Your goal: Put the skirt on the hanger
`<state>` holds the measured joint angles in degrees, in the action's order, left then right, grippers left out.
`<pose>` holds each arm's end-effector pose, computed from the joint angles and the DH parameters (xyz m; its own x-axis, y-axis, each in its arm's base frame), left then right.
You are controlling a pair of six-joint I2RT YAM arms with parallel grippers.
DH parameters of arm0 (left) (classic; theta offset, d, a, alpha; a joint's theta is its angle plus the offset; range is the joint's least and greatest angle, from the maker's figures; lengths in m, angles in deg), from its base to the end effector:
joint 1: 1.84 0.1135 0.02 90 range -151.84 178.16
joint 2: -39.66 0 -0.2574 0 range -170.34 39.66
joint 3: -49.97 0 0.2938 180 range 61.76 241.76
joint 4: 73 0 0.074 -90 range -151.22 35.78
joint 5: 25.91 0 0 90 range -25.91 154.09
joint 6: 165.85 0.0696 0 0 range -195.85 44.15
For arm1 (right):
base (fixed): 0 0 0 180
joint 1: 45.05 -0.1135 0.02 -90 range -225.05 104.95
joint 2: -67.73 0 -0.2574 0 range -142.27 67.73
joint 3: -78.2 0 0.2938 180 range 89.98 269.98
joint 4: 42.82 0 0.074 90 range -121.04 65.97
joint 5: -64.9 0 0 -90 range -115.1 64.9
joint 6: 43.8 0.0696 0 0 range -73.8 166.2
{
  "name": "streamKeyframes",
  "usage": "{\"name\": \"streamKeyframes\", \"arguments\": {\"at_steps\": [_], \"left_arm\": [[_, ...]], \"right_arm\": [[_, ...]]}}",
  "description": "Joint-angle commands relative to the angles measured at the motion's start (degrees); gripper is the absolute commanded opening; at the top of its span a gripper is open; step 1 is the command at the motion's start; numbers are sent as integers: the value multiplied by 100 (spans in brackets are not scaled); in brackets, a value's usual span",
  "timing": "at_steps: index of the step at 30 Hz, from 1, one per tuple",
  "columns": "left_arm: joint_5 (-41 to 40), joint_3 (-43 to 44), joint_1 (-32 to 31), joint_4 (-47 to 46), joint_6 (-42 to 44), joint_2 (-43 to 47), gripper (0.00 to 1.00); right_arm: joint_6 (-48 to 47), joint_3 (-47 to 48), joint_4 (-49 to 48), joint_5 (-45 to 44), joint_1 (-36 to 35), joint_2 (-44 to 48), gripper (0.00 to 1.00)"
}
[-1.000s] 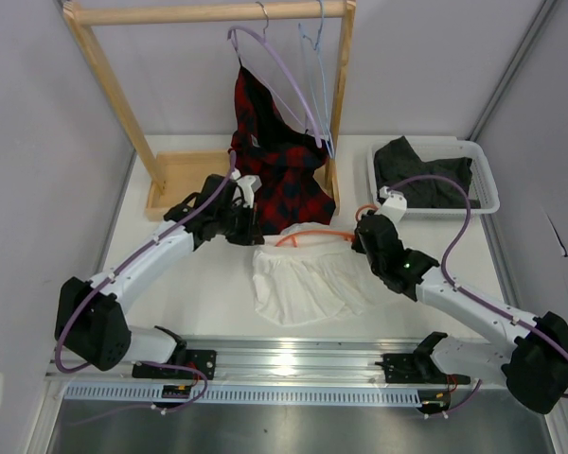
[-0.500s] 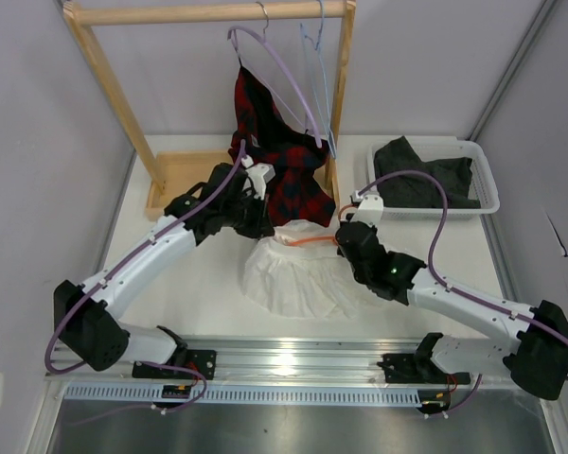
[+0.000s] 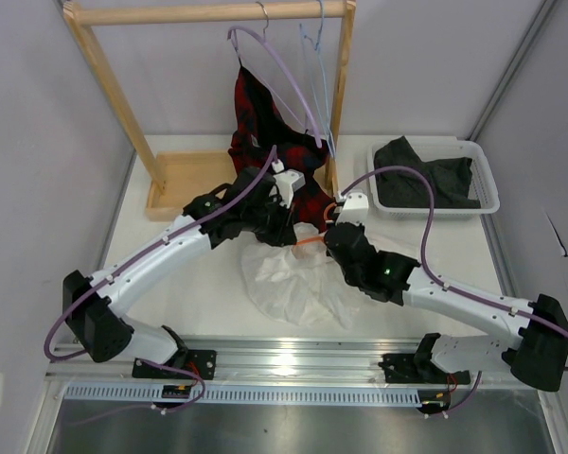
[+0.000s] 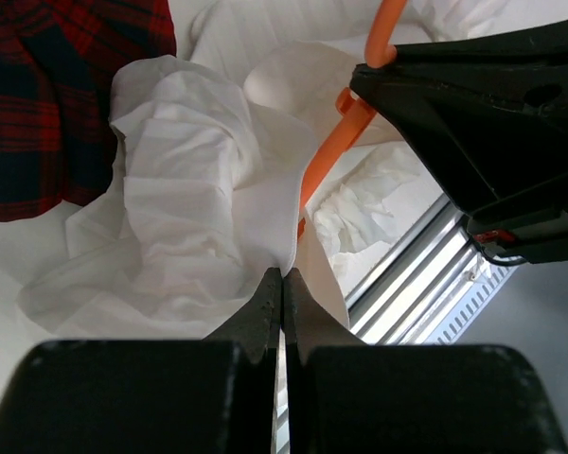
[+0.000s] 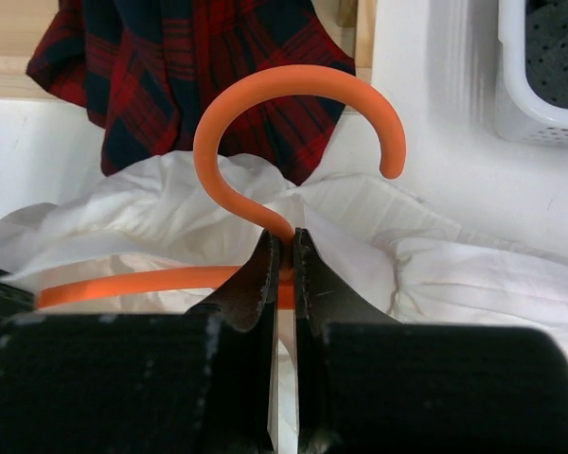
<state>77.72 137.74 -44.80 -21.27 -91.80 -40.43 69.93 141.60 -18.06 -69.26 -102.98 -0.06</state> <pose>0.2586 -0.2632 0.3078 -0.7053 0.2919 -0.6460 0.6162 0.7031 -0.3550 0.2131 0.2487 0.2689 -0.3514 -0.0171 -0.9361 -0.1567 0.9868 0.0408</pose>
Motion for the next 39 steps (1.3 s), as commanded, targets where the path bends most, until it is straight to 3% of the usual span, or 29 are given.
{"name": "streamKeyframes", "arguments": {"at_steps": [1, 7, 12, 15, 28, 39], "left_arm": [[-35, 329, -142, -110, 118, -76, 0], [-387, 338, -230, -83, 258, -25, 10], [-466, 426, -257, -284, 513, 248, 37], [-388, 461, -257, -364, 767, 424, 43], [728, 110, -265, -742, 2059, 776, 50], [1388, -444, -265, -1270, 2130, 557, 55]], "right_arm": [[-26, 437, -137, -101, -174, 20, 0], [-70, 657, 12, -110, -403, 143, 0], [-9, 604, 108, -13, -500, 284, 0], [-8, 622, 92, -5, -552, 432, 0], [-175, 815, 197, 470, -386, 600, 0], [-114, 912, 250, 856, -254, 644, 0]]}}
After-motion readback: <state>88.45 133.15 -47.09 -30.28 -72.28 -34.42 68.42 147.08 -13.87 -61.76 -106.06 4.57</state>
